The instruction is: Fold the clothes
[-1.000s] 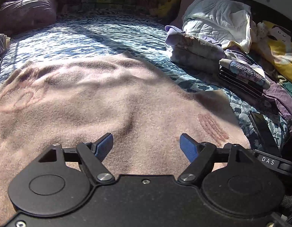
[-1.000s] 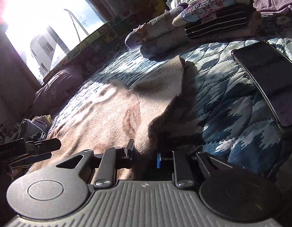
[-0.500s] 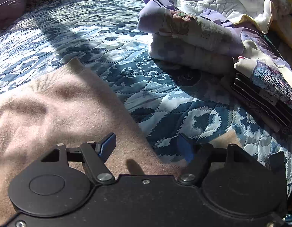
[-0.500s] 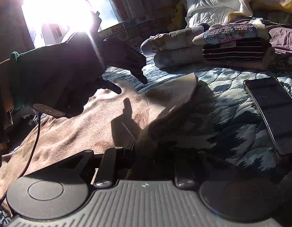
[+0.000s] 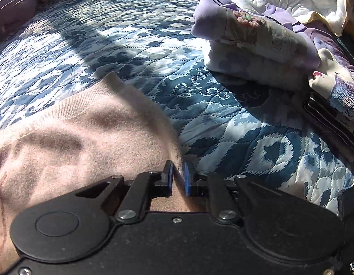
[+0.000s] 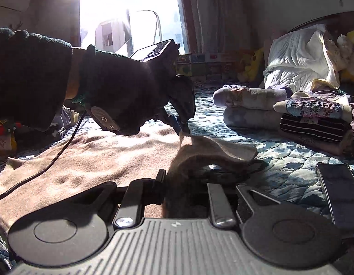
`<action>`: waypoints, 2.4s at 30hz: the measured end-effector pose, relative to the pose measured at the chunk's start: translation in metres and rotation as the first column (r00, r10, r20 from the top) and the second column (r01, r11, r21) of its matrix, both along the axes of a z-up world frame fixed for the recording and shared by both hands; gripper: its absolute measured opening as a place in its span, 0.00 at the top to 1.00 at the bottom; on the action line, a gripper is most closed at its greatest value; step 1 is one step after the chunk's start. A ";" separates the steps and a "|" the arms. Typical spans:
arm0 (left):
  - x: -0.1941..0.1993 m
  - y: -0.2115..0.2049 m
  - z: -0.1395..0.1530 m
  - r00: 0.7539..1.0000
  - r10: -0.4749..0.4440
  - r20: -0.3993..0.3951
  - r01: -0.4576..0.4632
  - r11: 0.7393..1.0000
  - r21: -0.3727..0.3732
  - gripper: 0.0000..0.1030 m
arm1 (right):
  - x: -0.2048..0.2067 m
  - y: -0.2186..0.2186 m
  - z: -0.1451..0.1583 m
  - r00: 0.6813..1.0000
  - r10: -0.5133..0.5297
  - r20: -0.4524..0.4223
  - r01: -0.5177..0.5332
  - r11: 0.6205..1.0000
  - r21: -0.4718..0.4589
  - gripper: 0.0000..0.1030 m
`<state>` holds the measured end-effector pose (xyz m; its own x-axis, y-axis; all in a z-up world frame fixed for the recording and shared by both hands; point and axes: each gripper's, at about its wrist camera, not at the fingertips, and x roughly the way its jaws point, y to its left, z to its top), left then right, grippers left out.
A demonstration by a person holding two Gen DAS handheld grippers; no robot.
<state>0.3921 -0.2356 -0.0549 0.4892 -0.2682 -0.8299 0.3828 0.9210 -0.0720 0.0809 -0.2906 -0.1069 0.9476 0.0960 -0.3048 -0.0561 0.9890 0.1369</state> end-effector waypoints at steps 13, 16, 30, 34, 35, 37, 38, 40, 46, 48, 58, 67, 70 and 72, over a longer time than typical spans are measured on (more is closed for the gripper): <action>-0.007 0.086 0.025 0.999 0.031 0.024 -0.026 0.978 -0.208 0.64 | 0.003 0.078 0.008 0.984 0.172 0.036 -0.162 0.968 -0.193 0.84; -0.009 0.069 0.024 1.000 -0.009 0.028 0.015 0.973 -0.230 0.45 | 0.002 0.085 0.006 0.980 0.195 0.032 -0.184 0.961 -0.206 0.84; -0.014 0.122 0.013 0.997 0.037 0.066 -0.023 0.978 -0.207 0.93 | 0.001 0.119 0.010 0.957 0.286 0.050 -0.264 0.927 -0.267 0.85; -0.019 0.157 0.010 0.994 0.090 0.067 -0.072 0.969 -0.234 0.93 | 0.001 0.145 0.009 0.941 0.337 0.038 -0.310 0.899 -0.308 0.85; -0.019 0.165 0.008 0.993 0.104 0.062 -0.087 0.967 -0.238 0.93 | 0.001 0.151 0.008 0.937 0.349 0.033 -0.321 0.893 -0.316 0.85; -0.019 0.176 0.004 0.991 0.121 0.054 -0.104 0.964 -0.245 0.94 | 0.002 0.160 0.007 0.931 0.364 0.025 -0.337 0.884 -0.324 0.85; -0.019 0.181 0.002 0.991 0.126 0.052 -0.109 0.962 -0.249 0.94 | 0.002 0.164 0.007 0.929 0.370 0.023 -0.343 0.881 -0.326 0.85; -0.019 0.190 -0.003 0.989 0.137 0.048 -0.121 0.961 -0.250 0.94 | 0.003 0.171 0.007 0.924 0.381 0.018 -0.354 0.875 -0.331 0.85; -0.018 0.205 -0.017 0.987 0.157 0.021 -0.146 0.956 -0.256 0.94 | 0.004 0.187 0.000 0.915 0.404 -0.013 -0.381 0.852 -0.361 0.85; -0.018 0.208 -0.022 0.987 0.163 0.010 -0.155 0.953 -0.260 0.94 | 0.004 0.192 -0.003 0.913 0.406 -0.025 -0.385 0.843 -0.375 0.85; -0.024 0.227 -0.034 0.980 0.201 0.004 -0.190 0.931 -0.311 0.94 | 0.004 0.200 -0.008 0.901 0.429 -0.064 -0.418 0.820 -0.391 0.85; -0.035 0.237 -0.037 0.975 0.221 0.017 -0.206 0.934 -0.292 0.91 | 0.002 0.213 -0.019 0.875 0.472 -0.107 -0.471 0.780 -0.412 0.72; -0.058 0.250 -0.020 0.963 0.264 0.049 -0.235 0.917 -0.321 0.60 | -0.010 0.210 -0.018 0.848 0.520 -0.103 -0.511 0.750 -0.420 0.61; -0.080 0.261 -0.008 0.957 0.282 0.070 -0.239 0.901 -0.362 0.53 | -0.022 0.195 -0.006 0.832 0.551 -0.065 -0.530 0.753 -0.390 0.57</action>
<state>0.3118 0.0252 -0.0628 0.6695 -0.3775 -0.6398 0.1581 0.9139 -0.3738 0.0589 -0.0954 -0.1133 0.7880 0.4848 -0.3795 -0.5930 0.7633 -0.2564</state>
